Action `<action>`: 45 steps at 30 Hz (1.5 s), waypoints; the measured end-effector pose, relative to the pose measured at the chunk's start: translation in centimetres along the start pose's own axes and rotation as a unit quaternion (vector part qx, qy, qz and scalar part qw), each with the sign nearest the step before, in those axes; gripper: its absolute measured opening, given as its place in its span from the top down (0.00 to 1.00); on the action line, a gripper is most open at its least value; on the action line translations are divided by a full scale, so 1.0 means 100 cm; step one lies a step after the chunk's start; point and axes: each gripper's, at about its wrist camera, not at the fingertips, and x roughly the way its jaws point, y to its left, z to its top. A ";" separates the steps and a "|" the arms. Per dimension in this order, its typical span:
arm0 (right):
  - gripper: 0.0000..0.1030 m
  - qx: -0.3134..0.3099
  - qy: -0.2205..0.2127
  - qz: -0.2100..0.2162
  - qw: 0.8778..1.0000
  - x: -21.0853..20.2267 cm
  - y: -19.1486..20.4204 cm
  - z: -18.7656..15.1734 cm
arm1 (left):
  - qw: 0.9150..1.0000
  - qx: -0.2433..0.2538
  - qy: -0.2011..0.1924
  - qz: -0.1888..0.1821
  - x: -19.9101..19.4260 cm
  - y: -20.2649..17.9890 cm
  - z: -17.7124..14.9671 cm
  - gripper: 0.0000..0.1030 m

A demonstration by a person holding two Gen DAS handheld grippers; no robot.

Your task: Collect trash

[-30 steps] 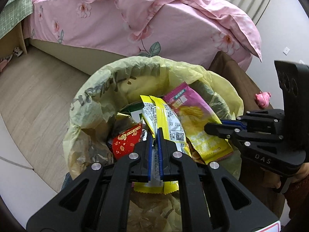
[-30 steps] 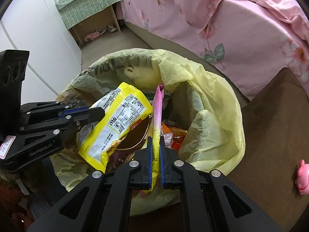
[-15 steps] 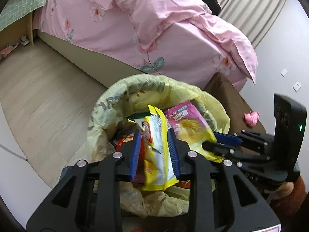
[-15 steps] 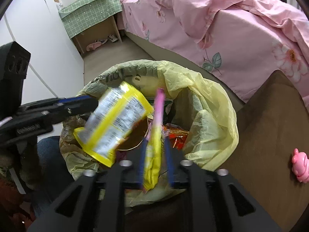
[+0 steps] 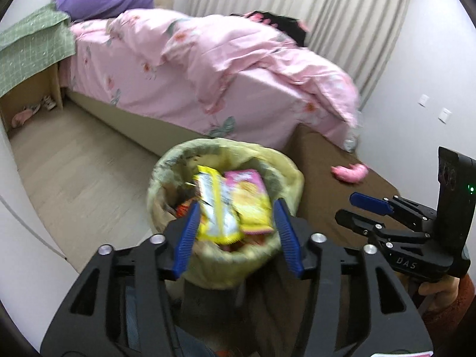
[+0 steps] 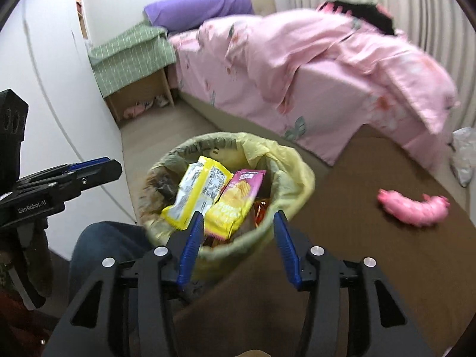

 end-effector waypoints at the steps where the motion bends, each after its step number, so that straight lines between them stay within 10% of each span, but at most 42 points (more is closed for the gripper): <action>1: 0.53 0.002 -0.009 -0.008 1.000 -0.016 0.001 -0.008 | 1.000 0.005 -0.003 -0.004 -0.010 -0.009 -0.005 0.46; 14: 0.51 0.061 -0.041 -0.077 0.994 -0.120 0.031 -0.077 | 0.995 0.097 0.020 -0.005 -0.073 -0.073 -0.056 0.37; 19: 0.51 0.056 -0.054 -0.113 0.991 -0.133 0.049 -0.091 | 0.994 0.101 0.003 0.048 -0.088 -0.074 -0.066 0.37; 45: 0.51 0.068 -0.047 -0.084 0.993 -0.136 0.061 -0.094 | 0.996 0.080 0.005 0.050 -0.095 -0.061 -0.067 0.37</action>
